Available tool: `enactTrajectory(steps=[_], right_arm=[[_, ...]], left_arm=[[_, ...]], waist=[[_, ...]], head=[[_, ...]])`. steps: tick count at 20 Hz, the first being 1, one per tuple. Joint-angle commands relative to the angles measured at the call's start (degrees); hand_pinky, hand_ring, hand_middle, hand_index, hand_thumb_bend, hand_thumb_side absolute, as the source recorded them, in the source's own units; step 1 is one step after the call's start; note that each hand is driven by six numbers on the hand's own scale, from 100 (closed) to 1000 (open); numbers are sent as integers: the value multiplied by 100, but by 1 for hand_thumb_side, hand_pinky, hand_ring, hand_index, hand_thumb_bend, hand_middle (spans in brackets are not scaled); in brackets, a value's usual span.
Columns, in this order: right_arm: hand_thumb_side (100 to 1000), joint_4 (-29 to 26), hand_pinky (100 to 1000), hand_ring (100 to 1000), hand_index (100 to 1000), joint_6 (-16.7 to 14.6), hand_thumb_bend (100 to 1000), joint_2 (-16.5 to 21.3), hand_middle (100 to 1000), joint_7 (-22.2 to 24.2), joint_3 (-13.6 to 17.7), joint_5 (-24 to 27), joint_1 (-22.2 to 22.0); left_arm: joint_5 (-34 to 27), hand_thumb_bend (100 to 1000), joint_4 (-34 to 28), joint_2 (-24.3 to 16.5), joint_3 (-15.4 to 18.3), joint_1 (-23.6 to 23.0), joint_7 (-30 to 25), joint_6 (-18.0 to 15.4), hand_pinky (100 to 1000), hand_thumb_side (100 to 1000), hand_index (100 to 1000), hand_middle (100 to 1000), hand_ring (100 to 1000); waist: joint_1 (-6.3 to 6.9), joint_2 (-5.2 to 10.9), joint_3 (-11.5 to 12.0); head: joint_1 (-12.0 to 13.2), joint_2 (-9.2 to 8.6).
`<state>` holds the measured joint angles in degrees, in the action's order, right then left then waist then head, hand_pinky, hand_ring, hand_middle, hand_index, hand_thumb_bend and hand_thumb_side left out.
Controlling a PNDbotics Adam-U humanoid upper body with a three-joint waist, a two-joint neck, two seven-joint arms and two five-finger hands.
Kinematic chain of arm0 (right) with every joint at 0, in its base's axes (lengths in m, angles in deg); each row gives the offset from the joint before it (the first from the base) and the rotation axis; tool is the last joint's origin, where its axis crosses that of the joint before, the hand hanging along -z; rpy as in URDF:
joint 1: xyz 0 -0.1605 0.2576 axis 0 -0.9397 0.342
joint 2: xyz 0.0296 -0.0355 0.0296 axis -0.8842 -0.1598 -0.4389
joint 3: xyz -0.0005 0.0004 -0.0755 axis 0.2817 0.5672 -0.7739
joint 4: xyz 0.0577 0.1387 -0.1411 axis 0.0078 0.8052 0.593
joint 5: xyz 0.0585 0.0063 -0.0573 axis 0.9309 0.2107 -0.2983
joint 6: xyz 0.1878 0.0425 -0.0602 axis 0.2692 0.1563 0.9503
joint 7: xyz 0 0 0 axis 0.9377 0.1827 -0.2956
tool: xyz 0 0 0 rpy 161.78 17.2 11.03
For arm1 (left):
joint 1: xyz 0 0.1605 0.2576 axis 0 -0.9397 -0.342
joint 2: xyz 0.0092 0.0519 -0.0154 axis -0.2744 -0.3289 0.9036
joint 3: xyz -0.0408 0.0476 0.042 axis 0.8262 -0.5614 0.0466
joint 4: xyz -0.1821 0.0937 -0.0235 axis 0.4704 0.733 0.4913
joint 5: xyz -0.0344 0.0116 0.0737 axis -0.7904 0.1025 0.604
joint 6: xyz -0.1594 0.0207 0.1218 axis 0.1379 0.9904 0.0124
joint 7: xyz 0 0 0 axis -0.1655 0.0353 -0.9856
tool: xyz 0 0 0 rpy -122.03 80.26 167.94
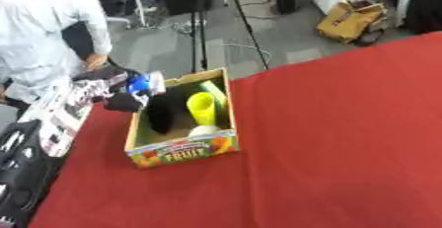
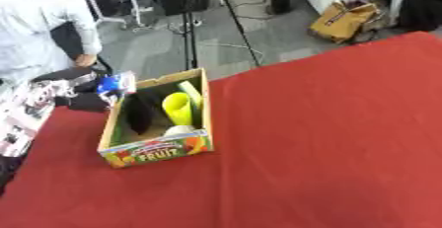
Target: Pick up objects on the table and place them in the box.
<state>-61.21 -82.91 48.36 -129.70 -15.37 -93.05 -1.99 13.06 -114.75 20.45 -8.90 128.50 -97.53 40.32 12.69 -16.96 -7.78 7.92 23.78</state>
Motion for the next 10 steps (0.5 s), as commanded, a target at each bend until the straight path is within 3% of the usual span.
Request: enactTrajectory(steps=[1,5,10], right_arm=[[635,-116,757,586,689,-39,100,60,607,10,-53,66,122],[636,-116,757,585,689,-57,100,42,606,10,-99,117,193],[637,-116,757,582,687,-57,100,32,604,10,-120,161,220]], left_arm=[[84,100,134,-159,76,215,60,-6,1000,542,340,781,994],[259,100,445,-84,104,351,146,29,1000,543,336,774,990],[346,100,644,1,116,398,300,2,1000,566,348,774,991]], waist=[[-33,52,-83],[-32,-35,-252],[-31,-96,-324]], head=[[111,-142],[211,-274],[237,-314]])
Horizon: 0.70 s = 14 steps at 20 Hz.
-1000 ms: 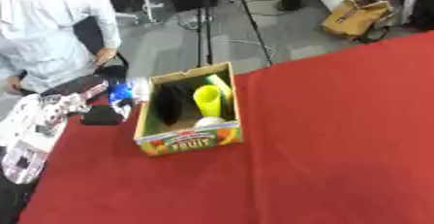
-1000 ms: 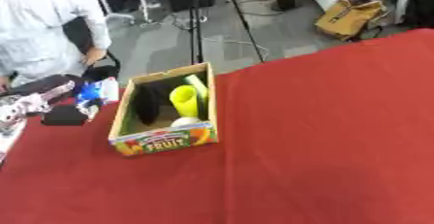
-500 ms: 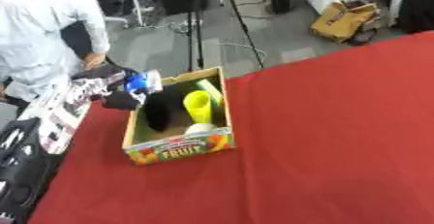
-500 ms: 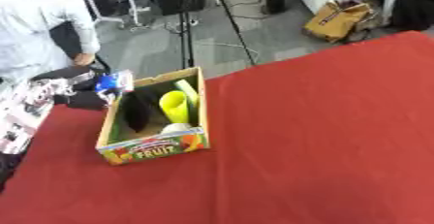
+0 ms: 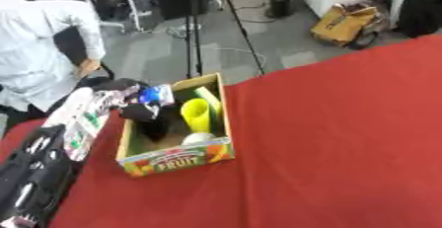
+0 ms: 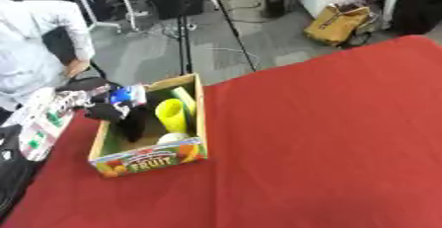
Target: Pick up objects on the table and place them in the box.
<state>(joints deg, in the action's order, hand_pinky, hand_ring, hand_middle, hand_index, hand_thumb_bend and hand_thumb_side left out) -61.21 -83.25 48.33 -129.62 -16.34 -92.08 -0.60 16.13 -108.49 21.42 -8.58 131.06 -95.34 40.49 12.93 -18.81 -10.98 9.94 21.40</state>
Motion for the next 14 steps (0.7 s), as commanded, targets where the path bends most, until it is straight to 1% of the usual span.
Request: enactTrajectory(steps=[1,2,3,4,5,6,7,8,9,10,11,13,14], right_arm=[[636,-116,756,582,687,-23,100,33,604,2,-27,72,83],[637,-116,756,581,687,-23,100,29,604,2,-28,78,82],[637,-116,756,581,687,-23,100,28,604,2,-29,83,80],[637,-116,756,581,687,-22,100,27,604,2,-29,85,78],[637,-116,756,581,687,-21,100,27,604,2,-28,86,77],[637,-116,756,581,686,-20,100,29,604,2,-26,87,71],[638,-116,756,581,686,-20,100,29,603,2,-24,88,66],[638,-116,756,581,685,-24,100,27,603,2,-27,89,61],[637,-116,756,581,685,-28,100,25,603,2,-29,89,57],[637,-116,756,581,685,-30,100,24,603,2,-30,90,53],[636,-116,756,581,685,-32,100,23,603,2,-29,91,50],[636,-116,756,581,684,-36,100,21,603,2,-27,89,46],[636,-116,756,581,682,-38,100,19,603,2,-30,90,44]], left_arm=[[25,100,35,-80,84,152,100,-24,1000,579,366,777,992],[3,100,50,-61,80,167,111,-40,1000,590,407,784,994],[-14,100,65,-51,76,178,120,-54,1000,595,428,786,995],[-28,100,77,-46,72,186,124,-69,1000,595,428,786,995],[-39,100,85,-43,69,192,125,-82,1000,611,572,801,1000],[-37,100,93,-44,55,211,99,-105,1000,605,639,816,1000],[-23,100,99,-45,47,226,68,-124,1000,593,777,838,1000],[10,100,111,-47,37,242,20,-142,1000,583,798,843,1000],[47,100,115,-47,35,255,-27,-160,1000,592,853,855,1000],[72,100,117,-45,35,263,-73,-186,1000,592,853,855,1000],[89,100,114,-43,38,269,-110,-210,1000,601,1000,876,1000],[96,100,85,-40,35,276,-168,-276,1000,601,1000,883,1000],[121,100,81,-36,31,286,-178,-290,1000,612,1000,925,1000]], waist=[[-55,83,-10],[-58,77,-15],[-59,74,-17],[-60,73,-19],[-61,73,-18],[-61,78,-9],[-61,81,-2],[-59,89,11],[-58,94,19],[-57,99,26],[-55,102,30],[-51,109,36],[-51,111,31]], head=[[39,-79],[37,-86],[36,-90],[35,-90],[35,-88],[35,-69],[34,-58],[33,-44],[31,-36],[28,-29],[26,-25],[23,-26],[23,-25]])
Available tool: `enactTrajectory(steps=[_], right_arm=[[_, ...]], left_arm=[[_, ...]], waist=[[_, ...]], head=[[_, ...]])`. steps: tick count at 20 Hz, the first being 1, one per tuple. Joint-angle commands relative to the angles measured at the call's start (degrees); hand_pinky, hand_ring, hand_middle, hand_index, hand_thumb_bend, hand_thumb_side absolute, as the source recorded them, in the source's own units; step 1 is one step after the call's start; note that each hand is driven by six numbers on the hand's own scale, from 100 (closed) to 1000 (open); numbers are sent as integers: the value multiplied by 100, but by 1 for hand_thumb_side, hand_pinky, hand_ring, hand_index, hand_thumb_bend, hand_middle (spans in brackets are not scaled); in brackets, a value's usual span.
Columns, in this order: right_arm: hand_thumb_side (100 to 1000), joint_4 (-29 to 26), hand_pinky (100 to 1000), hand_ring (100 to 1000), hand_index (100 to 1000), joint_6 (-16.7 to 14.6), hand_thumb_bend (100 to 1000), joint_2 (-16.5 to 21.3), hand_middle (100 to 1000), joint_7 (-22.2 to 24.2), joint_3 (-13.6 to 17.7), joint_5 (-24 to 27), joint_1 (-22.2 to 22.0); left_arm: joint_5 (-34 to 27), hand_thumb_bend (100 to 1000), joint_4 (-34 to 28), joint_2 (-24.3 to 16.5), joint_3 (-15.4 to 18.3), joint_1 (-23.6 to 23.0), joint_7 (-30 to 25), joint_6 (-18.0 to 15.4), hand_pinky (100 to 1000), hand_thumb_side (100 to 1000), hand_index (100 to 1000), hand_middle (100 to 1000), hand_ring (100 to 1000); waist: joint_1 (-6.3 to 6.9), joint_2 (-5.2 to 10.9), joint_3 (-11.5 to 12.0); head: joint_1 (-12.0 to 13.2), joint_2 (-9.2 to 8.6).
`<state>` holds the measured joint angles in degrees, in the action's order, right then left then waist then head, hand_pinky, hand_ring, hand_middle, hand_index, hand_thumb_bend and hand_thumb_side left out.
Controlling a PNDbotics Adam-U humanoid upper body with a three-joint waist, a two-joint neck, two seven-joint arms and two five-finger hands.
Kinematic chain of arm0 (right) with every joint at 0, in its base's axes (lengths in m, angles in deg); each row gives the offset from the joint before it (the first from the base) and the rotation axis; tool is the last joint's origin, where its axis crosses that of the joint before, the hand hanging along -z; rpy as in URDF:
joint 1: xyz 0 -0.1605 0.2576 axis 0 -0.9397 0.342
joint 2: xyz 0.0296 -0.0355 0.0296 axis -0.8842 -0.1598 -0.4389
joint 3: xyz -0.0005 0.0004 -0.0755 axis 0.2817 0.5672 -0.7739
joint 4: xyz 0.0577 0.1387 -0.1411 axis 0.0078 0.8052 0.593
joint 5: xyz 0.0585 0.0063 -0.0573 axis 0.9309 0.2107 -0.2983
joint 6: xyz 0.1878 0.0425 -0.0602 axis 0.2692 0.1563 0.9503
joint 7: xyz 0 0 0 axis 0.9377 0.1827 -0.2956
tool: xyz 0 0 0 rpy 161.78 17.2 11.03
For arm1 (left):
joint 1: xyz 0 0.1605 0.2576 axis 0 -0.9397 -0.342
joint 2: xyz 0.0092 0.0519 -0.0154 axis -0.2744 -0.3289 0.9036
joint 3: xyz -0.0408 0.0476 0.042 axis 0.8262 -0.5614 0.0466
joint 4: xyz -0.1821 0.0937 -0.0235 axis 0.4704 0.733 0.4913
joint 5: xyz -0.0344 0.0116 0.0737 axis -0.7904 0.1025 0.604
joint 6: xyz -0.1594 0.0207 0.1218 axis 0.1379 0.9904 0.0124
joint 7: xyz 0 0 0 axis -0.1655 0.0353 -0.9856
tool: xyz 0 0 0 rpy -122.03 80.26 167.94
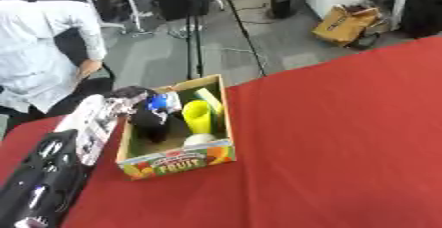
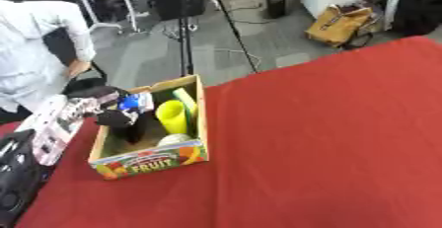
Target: Pick up objects on the table and place them in the box.
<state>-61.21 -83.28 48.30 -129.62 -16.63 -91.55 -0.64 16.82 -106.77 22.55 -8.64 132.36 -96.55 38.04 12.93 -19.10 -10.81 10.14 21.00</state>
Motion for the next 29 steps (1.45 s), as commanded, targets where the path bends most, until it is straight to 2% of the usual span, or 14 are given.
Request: enactTrajectory(steps=[1,3,4,5,6,9,10,21,24,25,26,27,28,29], right_arm=[[636,-116,756,581,682,-36,100,20,603,2,-3,38,47],[635,-116,756,581,680,-35,100,20,603,2,-1,40,46],[635,-116,756,580,680,-34,100,19,602,2,0,42,45],[635,-116,756,580,680,-35,100,18,602,2,0,44,42],[635,-116,755,580,680,-35,100,18,602,2,-1,46,40],[634,-116,756,580,679,-38,100,17,602,2,-5,55,33],[633,-116,756,580,678,-39,100,18,601,2,-6,57,32],[634,-116,756,578,676,-33,100,24,600,2,-5,73,29],[636,-116,757,581,678,-26,100,27,602,2,-2,63,23],[636,-116,757,581,678,-23,100,31,602,2,2,52,23],[640,-116,758,584,679,-19,100,34,604,2,4,42,23],[640,-116,758,584,679,-13,100,40,604,2,11,26,21],[641,-116,758,586,680,-7,100,41,605,2,15,12,22],[646,-116,759,588,681,-1,100,37,606,2,24,-6,22]], left_arm=[[81,100,-87,-142,35,164,-58,-53,1000,612,1000,925,1000],[155,148,-62,-132,30,177,-56,-64,1000,624,1000,952,1000],[181,226,-42,-122,29,181,-69,-79,1000,670,1000,972,1000],[190,226,-24,-116,31,186,-91,-103,1000,670,1000,972,1000],[187,354,-8,-110,29,190,-124,-138,1000,746,1000,998,1000],[187,395,17,-110,35,205,-204,-229,1000,760,1000,1000,1000],[189,448,20,-112,37,211,-213,-246,1000,793,1000,1000,1000],[268,409,60,-111,32,284,-135,-294,1000,791,1000,1000,1000],[161,317,-91,-149,37,284,-75,-343,1000,819,1000,1000,1000],[62,317,-227,-177,47,271,-38,-369,1000,819,1000,1000,1000],[-61,275,-384,-203,58,264,-4,-391,1000,884,1000,1000,1000],[-265,275,-640,-245,84,248,60,-436,1000,884,1000,1000,1000],[-451,221,-861,-291,101,219,108,-438,1000,966,1000,992,1000],[-730,150,-1284,-355,185,192,312,-463,1000,1000,1000,983,1000]], waist=[[-52,141,11],[-57,142,-1],[-56,143,-3],[-56,144,-3],[-54,143,0],[-50,144,4],[-49,145,2],[-77,151,5],[-111,172,44],[-127,180,67],[-147,193,93],[-172,210,135],[-189,221,162],[-237,242,212]], head=[[3,15],[8,9],[10,11],[12,15],[12,21],[15,38],[18,45],[49,116],[55,177],[55,201],[57,227],[54,254],[58,272],[62,305]])
